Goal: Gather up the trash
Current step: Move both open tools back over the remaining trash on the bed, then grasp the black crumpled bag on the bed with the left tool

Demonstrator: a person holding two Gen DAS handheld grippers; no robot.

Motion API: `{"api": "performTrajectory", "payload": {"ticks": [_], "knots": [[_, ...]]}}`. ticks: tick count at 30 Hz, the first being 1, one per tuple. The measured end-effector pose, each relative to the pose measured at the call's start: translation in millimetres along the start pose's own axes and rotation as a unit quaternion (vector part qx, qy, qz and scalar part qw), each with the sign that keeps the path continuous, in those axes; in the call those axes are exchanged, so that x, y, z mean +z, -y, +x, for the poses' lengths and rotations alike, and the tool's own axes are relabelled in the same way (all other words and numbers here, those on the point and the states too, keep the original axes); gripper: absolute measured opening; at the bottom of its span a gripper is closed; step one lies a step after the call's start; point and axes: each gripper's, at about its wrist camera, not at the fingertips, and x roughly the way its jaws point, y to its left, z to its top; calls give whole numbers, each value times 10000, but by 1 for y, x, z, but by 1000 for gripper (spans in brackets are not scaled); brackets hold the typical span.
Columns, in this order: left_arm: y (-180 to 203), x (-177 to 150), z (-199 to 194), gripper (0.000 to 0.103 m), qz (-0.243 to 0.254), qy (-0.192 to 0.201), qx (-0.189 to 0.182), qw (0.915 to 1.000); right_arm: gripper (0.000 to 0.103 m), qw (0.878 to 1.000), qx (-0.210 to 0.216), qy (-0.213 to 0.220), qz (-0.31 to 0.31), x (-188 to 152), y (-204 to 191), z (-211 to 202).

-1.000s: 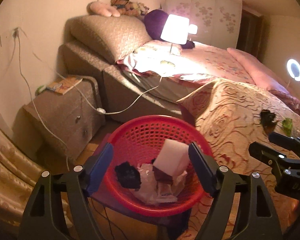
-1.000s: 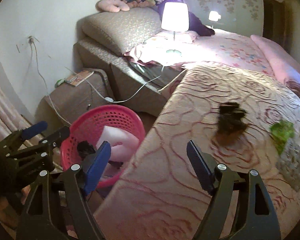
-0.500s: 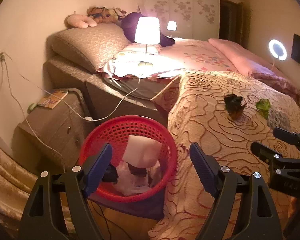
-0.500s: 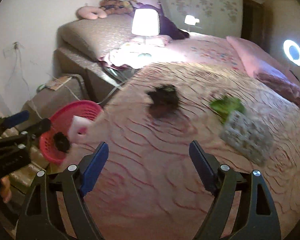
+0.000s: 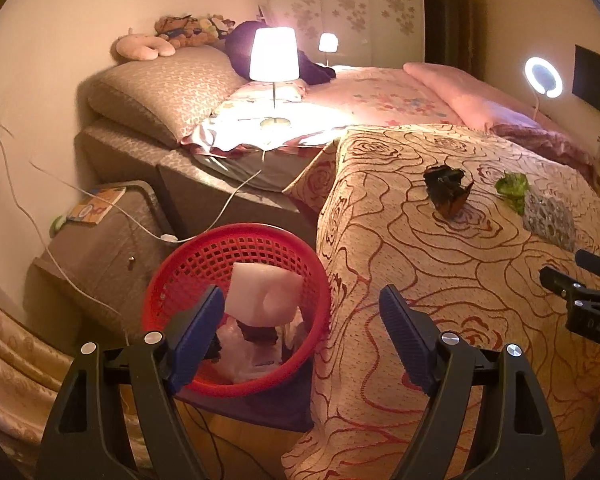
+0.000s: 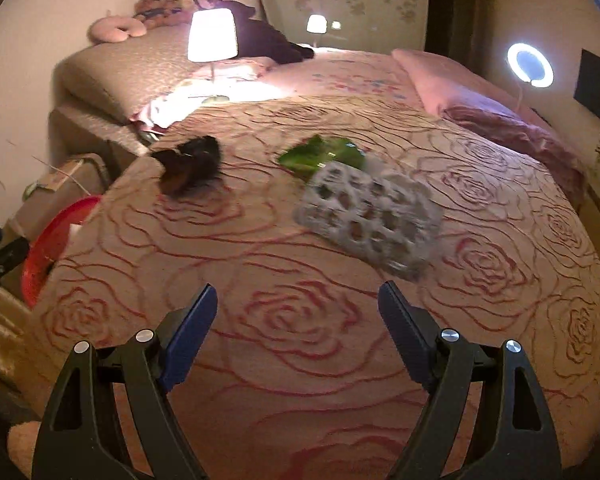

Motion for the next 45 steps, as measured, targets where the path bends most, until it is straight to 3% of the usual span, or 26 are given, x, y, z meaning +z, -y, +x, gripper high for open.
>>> {"api": "performTrajectory", "payload": {"ticks": [9,19,29,36,42,44,45], "knots": [[12,-1,6,77,137,-78,10,9999,81,9999,-3,-84,92,-6,10,4],[23,-1,19,77,297,-233,-24,9993,96,9994,106,-303,96,-5,13,8],[20,36,33,77,81,-204,-531,9983,96,9991,258,-331,-13,-7,15,7],[68,75,48,77,585,-33,-989,9934,96,9991,302,-299,-37,-9,16,5],[112,95,79,76,907,-230,-1236,9879,96,9991,307,-277,-2,-9,16,4],[119,97,91,72,958,-341,-1265,9867,96,9992,295,-274,-7,-9,15,4],[123,98,97,64,954,-451,-1323,9856,96,9992,301,-270,-2,-10,15,4]]}}
